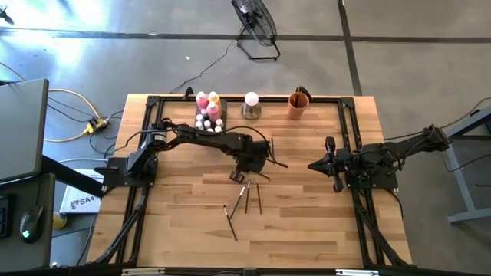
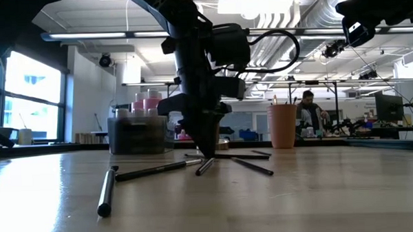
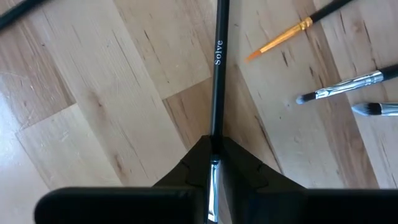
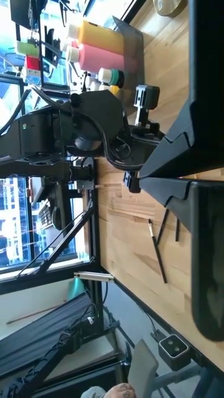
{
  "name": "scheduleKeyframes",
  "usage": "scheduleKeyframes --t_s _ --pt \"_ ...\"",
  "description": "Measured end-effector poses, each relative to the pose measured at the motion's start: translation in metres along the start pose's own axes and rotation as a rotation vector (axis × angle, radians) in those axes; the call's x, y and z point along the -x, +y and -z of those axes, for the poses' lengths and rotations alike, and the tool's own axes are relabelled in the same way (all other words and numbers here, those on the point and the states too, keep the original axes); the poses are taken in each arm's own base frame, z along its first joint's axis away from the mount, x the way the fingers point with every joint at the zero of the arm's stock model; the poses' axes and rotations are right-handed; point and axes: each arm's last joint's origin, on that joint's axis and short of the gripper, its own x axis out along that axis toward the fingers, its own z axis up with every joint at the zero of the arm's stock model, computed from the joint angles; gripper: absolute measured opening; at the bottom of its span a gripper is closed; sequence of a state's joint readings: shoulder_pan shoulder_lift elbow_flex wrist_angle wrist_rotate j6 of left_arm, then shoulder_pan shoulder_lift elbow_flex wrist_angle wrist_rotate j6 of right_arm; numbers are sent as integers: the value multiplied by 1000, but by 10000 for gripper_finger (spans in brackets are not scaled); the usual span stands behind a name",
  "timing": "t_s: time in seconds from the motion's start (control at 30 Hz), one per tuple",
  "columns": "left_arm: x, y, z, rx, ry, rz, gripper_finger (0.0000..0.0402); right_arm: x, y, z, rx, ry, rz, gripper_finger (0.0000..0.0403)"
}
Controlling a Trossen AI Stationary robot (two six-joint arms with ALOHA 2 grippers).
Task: Pick & Place Paint Supplies
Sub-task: Put the silver paintbrush into the orange cup
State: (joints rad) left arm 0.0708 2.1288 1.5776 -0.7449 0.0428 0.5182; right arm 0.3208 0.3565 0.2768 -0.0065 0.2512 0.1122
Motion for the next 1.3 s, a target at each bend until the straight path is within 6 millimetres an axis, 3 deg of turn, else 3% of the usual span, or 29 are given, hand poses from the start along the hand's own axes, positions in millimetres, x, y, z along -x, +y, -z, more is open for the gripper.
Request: scheduleKeyframes --t_s 0.17,0.5,0.9,1.07,1.3 --pt "0 1 -1 0 -2 -15 38 0 0 1 2 7 1 2" --pt "4 4 -4 -8 25 -63 120 0 0 3 7 27 3 2" --pt "61 26 -33 -11 36 -310 129 0 0 3 -12 28 3 2" --pt "65 29 -29 -21 17 -197 129 0 0 3 -19 28 3 2" --pt "58 49 3 108 30 20 129 0 0 3 -19 28 3 2"
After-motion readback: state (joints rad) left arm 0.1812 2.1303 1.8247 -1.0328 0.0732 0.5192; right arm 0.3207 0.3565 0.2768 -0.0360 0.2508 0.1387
